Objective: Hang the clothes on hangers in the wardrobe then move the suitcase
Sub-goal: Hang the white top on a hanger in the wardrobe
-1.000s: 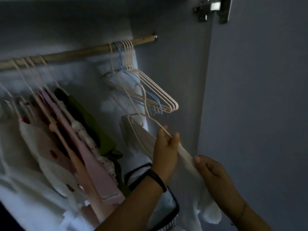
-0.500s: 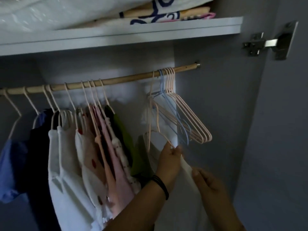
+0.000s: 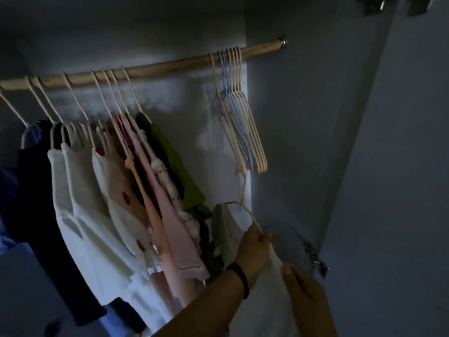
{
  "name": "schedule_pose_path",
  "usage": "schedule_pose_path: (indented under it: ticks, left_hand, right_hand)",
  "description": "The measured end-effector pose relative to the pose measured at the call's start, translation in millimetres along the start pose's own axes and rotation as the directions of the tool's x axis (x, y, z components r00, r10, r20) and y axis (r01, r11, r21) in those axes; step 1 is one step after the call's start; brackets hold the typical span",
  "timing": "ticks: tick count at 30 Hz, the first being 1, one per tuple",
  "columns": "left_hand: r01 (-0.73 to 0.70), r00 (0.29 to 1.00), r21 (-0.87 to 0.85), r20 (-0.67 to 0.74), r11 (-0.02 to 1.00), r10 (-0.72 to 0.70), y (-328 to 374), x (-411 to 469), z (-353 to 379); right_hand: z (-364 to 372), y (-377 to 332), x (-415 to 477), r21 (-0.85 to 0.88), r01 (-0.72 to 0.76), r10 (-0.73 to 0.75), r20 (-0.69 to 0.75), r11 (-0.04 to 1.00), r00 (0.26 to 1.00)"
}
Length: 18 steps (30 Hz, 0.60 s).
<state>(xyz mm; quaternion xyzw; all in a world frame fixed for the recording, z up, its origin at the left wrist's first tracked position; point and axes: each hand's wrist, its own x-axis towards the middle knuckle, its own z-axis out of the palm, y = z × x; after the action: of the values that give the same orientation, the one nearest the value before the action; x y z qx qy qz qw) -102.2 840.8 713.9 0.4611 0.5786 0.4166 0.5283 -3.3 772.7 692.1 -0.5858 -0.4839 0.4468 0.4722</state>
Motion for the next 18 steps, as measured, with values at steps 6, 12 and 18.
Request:
schedule_pose_path:
  ticks: [6,12,18]
  left_hand:
    - [0.077,0.992,-0.086,-0.089,0.993,-0.084,-15.9,-1.6,-0.6]
    - [-0.077,0.983,-0.221,-0.178,0.972,0.037,23.7,6.5,-22.8]
    - [-0.119,0.984,-0.103,-0.144,0.988,0.103,42.2,12.5,-44.7]
  right_hand:
    - [-1.5,-0.4,-9.3,-0.025,0.001,0.000,0.039,1.000,0.999]
    - [10.5,-34.0,4.1,-0.004,0.146,-0.145,0.075,0.989,0.987]
    - [27.2,-56.6,12.2,0.104,0.135,-0.145,0.095,0.985,0.985]
